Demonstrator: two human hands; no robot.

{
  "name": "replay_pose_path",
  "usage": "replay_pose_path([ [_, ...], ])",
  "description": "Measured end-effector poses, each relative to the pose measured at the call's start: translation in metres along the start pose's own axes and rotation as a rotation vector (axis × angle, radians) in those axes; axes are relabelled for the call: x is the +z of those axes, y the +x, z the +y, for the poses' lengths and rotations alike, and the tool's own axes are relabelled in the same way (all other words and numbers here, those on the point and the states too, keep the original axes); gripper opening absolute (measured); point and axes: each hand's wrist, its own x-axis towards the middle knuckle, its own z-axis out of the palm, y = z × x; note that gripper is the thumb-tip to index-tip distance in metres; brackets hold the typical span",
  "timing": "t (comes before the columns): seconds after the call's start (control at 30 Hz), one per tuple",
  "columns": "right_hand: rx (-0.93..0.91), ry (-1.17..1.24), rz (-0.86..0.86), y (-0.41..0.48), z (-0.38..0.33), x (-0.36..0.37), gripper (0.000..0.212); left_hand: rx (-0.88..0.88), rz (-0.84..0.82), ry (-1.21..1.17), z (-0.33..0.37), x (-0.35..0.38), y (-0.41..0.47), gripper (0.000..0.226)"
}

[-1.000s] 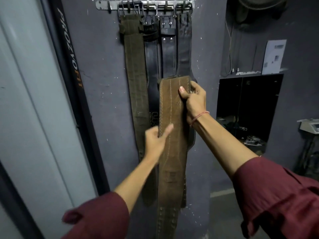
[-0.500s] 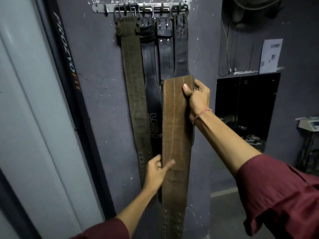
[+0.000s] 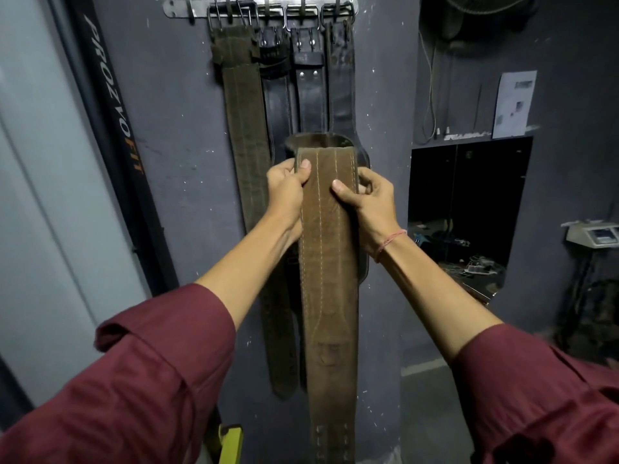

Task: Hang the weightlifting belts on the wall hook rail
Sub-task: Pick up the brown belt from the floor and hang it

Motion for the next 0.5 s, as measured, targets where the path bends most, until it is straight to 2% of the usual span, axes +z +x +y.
replay_pose_path([
  [0.1,0.121,-0.1,-0.157,-0.033,0.034,-0.023,0.043,0.044,0.056,-0.004,0.001,0.003,-0.003,0.021],
  [0.2,0.353,-0.224,-0.313,-0.098,0.105,-0.05,0.038,0.045,0.12,-0.032,0.006,-0.003,-0.001,0.022],
  [0.27,0.501,-0.275,-0.341,-0.141,0.152,-0.064,0.03,0.045,0.144,-0.029,0.007,-0.008,0.0,0.022],
  [0.33,0.59,-0.328,-0.308,-0.157,0.173,-0.068,0.036,0.047,0.159,-0.025,0.003,-0.013,0.0,0.021],
  [0.4,0.542,-0.348,-0.303,-0.138,0.157,-0.058,0.054,0.047,0.169,-0.027,-0.002,-0.018,0.002,0.018],
  [0.47,0.417,-0.276,-0.256,-0.099,0.117,-0.035,0.055,0.036,0.179,-0.006,-0.007,-0.021,0.009,0.028],
  [0.5,0.345,-0.207,-0.237,-0.076,0.092,-0.023,0.055,0.049,0.166,0.018,-0.009,-0.021,0.009,0.026],
])
